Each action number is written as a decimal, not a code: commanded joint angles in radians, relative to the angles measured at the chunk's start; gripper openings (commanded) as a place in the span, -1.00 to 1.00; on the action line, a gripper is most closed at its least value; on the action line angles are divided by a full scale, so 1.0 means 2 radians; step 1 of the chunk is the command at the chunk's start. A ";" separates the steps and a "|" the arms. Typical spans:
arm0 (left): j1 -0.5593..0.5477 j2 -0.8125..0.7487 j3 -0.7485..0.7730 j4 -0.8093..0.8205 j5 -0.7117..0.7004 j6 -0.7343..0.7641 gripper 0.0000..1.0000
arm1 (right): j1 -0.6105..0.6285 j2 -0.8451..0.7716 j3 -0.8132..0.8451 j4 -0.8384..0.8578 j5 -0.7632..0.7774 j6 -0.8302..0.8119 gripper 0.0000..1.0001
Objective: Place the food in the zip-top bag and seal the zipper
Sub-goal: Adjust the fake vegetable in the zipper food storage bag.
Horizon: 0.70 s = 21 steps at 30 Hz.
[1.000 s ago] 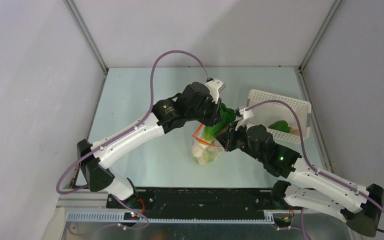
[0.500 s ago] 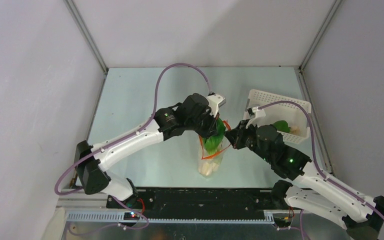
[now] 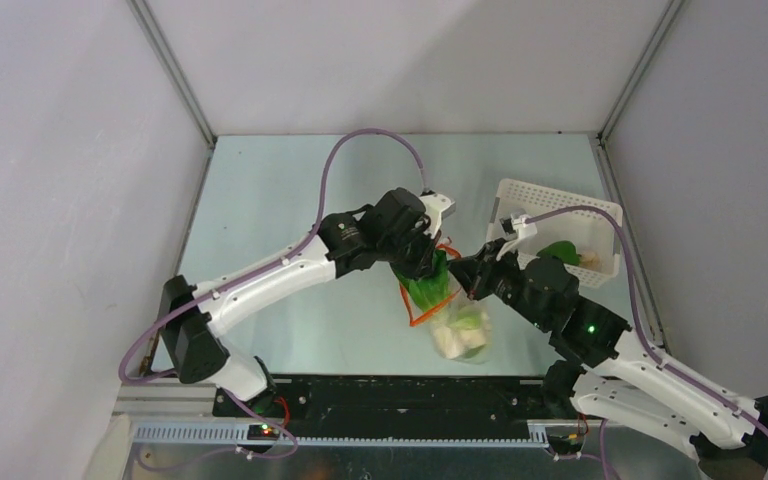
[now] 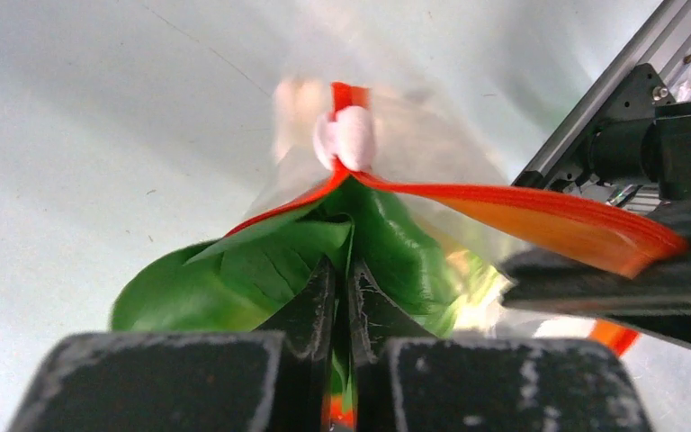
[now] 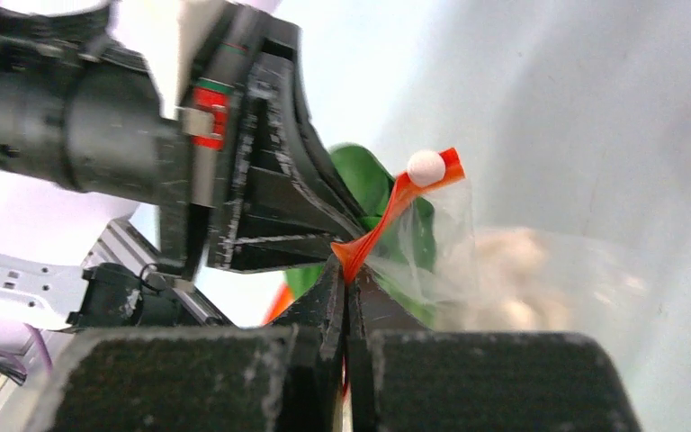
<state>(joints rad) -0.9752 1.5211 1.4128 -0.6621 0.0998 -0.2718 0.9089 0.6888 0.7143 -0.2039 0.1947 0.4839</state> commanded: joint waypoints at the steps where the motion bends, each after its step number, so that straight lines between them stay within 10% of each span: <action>1: -0.007 0.018 0.002 -0.037 -0.004 -0.009 -0.76 | 0.016 -0.028 0.005 0.149 0.006 -0.030 -1.00; 21: -0.001 -0.043 -0.035 0.105 0.140 -0.063 -0.43 | 0.009 -0.045 -0.041 0.126 0.032 0.028 -1.00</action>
<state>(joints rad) -0.9718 1.5295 1.3712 -0.5667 0.2089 -0.3717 0.9382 0.6254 0.6373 -0.0769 0.2207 0.4980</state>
